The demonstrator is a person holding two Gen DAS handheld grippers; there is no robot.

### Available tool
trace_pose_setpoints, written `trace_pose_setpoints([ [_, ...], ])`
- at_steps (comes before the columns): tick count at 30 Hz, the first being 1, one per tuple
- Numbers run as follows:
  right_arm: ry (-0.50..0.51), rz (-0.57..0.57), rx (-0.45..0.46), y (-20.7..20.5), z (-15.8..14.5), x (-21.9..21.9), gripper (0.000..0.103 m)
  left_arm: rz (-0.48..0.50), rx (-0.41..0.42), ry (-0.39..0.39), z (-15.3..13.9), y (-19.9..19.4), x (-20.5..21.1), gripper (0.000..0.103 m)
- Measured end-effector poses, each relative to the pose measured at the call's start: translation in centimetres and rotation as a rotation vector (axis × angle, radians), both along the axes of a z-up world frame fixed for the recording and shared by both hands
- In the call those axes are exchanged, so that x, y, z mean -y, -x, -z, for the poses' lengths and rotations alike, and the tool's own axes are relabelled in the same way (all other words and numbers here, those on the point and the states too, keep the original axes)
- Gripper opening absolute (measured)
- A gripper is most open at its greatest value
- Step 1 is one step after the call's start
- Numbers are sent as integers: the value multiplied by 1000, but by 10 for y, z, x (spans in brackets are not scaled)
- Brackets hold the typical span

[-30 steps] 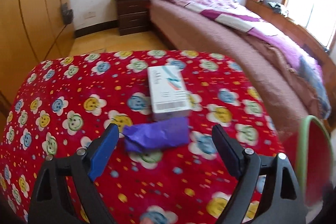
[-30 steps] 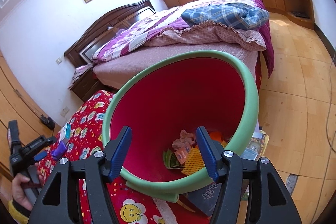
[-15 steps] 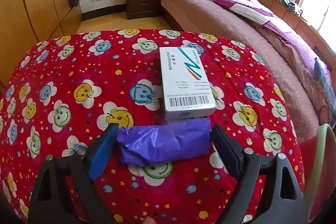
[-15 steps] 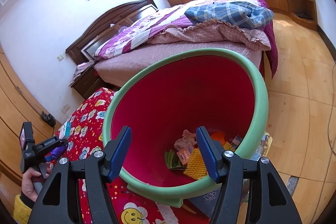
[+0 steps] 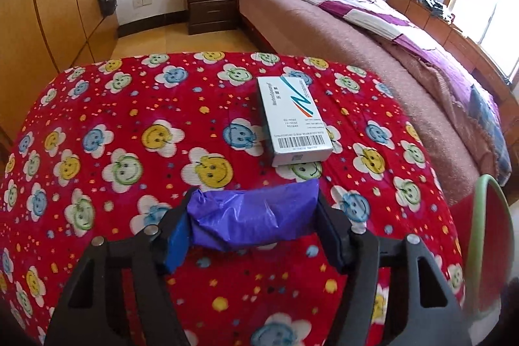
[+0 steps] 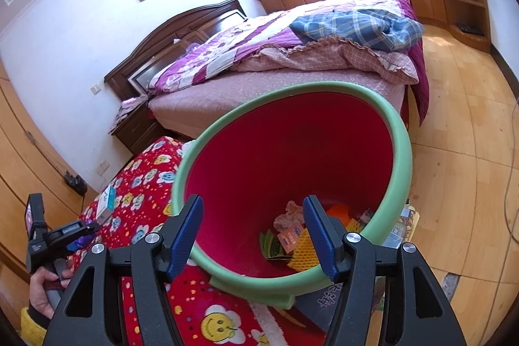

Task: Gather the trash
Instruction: 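Grasp the purple plastic bag with the left tool and lift it, then hold the purple bag with the left tool while the right tool grasps the white medicine box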

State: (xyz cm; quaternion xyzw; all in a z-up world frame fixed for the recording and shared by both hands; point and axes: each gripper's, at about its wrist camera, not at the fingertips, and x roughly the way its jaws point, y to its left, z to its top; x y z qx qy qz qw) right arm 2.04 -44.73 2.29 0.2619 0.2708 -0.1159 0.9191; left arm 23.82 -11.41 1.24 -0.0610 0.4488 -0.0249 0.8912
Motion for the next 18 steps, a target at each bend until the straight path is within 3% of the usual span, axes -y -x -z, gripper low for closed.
trace_pose_setpoints([
  [9, 52, -85, 13, -12, -22, -36, 65, 6, 87, -31, -34, 24, -42, 67],
  [18, 84, -242, -6, -46, -41, -91, 65, -37, 138, -77, -53, 31, -102, 67],
])
